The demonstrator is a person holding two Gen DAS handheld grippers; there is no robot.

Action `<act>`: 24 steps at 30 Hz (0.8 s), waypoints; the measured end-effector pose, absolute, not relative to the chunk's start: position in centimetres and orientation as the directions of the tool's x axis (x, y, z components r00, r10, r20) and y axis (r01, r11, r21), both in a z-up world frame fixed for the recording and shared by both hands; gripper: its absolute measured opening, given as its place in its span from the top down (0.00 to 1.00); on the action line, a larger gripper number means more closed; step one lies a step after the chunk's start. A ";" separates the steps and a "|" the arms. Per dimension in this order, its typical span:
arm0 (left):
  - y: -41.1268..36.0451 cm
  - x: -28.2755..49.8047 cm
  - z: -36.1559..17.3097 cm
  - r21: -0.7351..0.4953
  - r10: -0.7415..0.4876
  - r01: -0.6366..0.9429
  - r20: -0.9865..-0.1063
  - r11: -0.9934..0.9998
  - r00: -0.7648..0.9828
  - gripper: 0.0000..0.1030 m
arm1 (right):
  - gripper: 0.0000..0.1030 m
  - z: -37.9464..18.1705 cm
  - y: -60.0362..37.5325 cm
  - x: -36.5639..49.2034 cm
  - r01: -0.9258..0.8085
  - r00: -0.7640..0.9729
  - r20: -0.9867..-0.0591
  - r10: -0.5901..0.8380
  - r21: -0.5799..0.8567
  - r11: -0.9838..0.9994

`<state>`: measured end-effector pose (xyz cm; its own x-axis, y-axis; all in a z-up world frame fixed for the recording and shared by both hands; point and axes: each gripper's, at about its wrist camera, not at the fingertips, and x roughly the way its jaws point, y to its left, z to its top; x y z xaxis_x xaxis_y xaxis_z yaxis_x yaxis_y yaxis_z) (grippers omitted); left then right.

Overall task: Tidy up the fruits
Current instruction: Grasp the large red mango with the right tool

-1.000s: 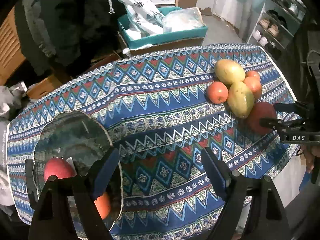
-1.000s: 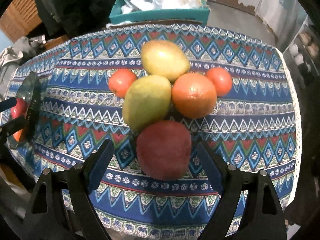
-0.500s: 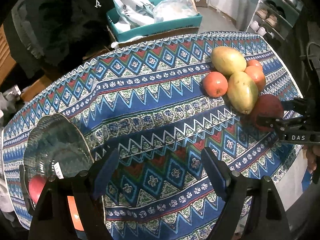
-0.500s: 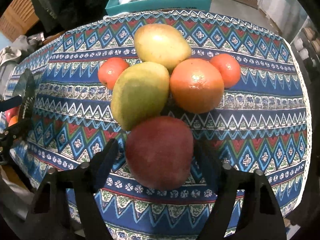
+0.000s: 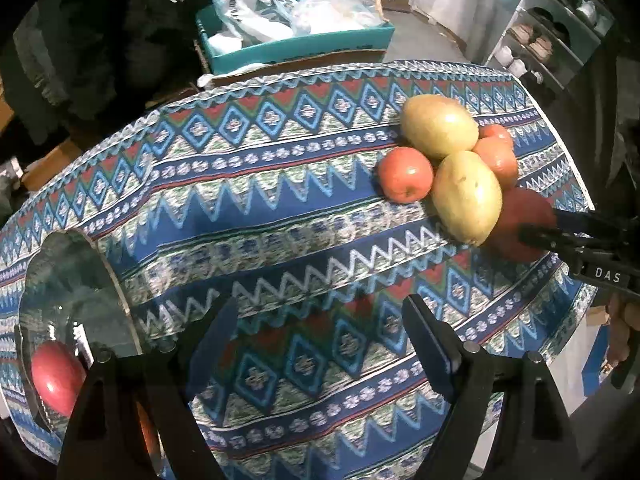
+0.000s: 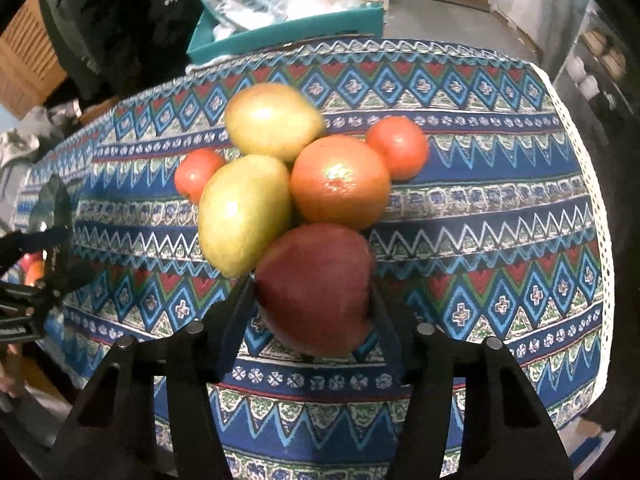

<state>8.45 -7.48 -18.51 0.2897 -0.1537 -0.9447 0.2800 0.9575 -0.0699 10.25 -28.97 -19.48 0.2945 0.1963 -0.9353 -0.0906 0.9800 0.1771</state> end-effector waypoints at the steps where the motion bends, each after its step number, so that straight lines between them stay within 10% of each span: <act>1: -7.7 8.5 -18.5 -0.068 -0.153 0.284 -0.945 0.956 0.290 0.17 | 0.45 -19.5 -29.4 10.2 -0.083 0.295 -0.934 0.200 0.184 0.979; 24: -12.8 11.1 -19.6 -0.129 -0.197 0.277 -0.952 0.952 0.234 0.17 | 0.32 -21.8 -30.4 11.1 -0.068 0.263 -0.936 0.236 0.226 0.972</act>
<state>11.11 -12.77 -19.63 0.2338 -0.1972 -0.9521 0.2771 0.9521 -0.1291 11.10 -30.41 -21.84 0.2631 0.2358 -0.9355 -0.0679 0.9718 0.2258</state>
